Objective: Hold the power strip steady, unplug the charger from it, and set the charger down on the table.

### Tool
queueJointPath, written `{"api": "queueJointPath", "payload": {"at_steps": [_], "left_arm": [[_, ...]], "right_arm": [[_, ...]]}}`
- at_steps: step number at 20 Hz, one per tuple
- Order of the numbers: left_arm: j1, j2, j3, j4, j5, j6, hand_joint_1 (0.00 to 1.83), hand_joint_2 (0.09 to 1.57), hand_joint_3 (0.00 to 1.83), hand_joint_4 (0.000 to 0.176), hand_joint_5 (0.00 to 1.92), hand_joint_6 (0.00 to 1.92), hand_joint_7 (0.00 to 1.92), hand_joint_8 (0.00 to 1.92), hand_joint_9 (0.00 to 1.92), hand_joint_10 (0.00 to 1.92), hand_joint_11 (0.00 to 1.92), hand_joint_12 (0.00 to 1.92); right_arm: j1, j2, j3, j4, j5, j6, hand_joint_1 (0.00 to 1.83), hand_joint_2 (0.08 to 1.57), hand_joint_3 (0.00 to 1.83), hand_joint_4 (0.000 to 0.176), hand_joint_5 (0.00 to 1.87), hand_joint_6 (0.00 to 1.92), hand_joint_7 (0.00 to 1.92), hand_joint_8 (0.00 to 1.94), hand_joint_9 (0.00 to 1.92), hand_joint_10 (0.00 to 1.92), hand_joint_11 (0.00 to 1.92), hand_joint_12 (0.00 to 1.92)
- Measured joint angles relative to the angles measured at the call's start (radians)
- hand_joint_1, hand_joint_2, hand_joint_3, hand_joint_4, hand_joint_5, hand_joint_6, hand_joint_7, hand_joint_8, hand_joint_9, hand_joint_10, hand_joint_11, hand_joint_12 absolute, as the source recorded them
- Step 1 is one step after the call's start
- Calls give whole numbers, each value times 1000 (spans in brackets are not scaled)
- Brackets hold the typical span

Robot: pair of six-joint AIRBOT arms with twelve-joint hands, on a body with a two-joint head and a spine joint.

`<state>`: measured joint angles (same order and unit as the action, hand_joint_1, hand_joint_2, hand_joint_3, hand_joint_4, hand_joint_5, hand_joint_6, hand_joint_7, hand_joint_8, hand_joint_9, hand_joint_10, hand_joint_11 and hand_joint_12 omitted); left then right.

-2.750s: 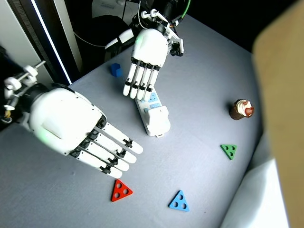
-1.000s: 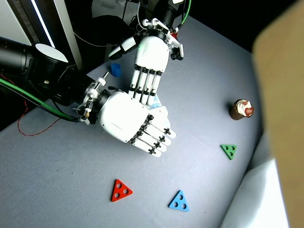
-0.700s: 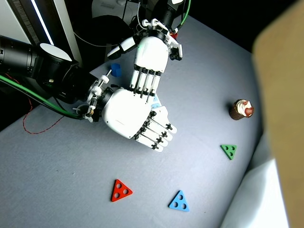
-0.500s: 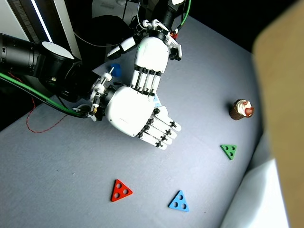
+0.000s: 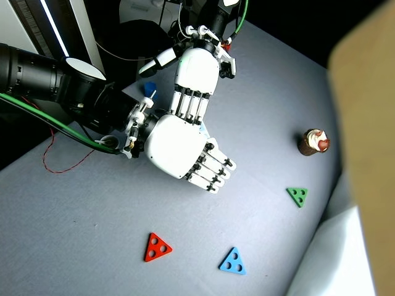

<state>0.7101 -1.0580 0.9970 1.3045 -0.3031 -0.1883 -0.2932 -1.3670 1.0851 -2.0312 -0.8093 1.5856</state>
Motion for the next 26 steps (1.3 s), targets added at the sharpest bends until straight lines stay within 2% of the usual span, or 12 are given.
{"api": "queueJointPath", "payload": {"at_steps": [2, 4, 6, 9, 13, 16, 23, 26], "left_arm": [[3, 0, 0, -2, -1, 0, 0, 870, 5, 0, 76, 0, 73, 2, 59, 3, 59, 10], [5, -3, 0, -2, 0, 0, 0, 866, 2, 0, 85, 4, 91, 8, 76, 8, 72, 15], [5, -3, 0, -3, 0, 0, 0, 862, 0, 0, 82, 2, 80, 2, 65, 2, 51, 5], [5, -3, 0, -3, 0, 0, 0, 869, 2, 0, 86, 3, 88, 5, 73, 5, 63, 10], [5, -4, 0, -3, 0, 0, 0, 861, 0, 0, 66, 1, 65, 1, 46, 1, 43, 1], [5, -4, 0, -3, 0, 0, 0, 862, 0, 0, 80, 5, 85, 8, 68, 8, 53, 5], [5, -4, 0, -3, 0, 0, 0, 863, 1, 0, 82, 3, 84, 3, 75, 7, 64, 9], [5, -4, 0, -3, 0, 0, 0, 856, 0, 0, 59, 1, 69, 1, 64, 2, 52, 4]], "right_arm": [[10, -8, 14, -4, 0, 2, 1047, 1095, 6, 0, 470, 8, 453, 0, 449, 1, 391, 210], [10, -11, 17, -2, -3, 3, 1037, 1105, 0, 0, 467, 0, 475, 2, 481, 3, 338, 385], [10, -14, 19, -1, -3, 4, 1069, 1087, 0, 0, 506, 1, 525, 2, 545, 5, 358, 441], [10, -22, 23, -13, -2, 8, 1049, 1088, 0, 0, 535, 0, 550, 0, 558, 0, 356, 490], [17, -29, 29, -14, 0, 9, 1031, 1094, 1, 0, 488, 0, 509, 0, 525, 0, 339, 498], [18, -28, 29, -22, 0, 10, 1064, 1060, 0, 0, 588, 10, 613, 11, 635, 13, 409, 559], [18, -20, 29, -34, 8, 31, 1050, 1068, 1, 0, 615, 1, 654, 0, 691, 1, 422, 660], [18, -18, 29, -35, 16, 33, 1137, 1083, 1, 0, 768, 7, 796, 7, 856, 12, 529, 754]]}}
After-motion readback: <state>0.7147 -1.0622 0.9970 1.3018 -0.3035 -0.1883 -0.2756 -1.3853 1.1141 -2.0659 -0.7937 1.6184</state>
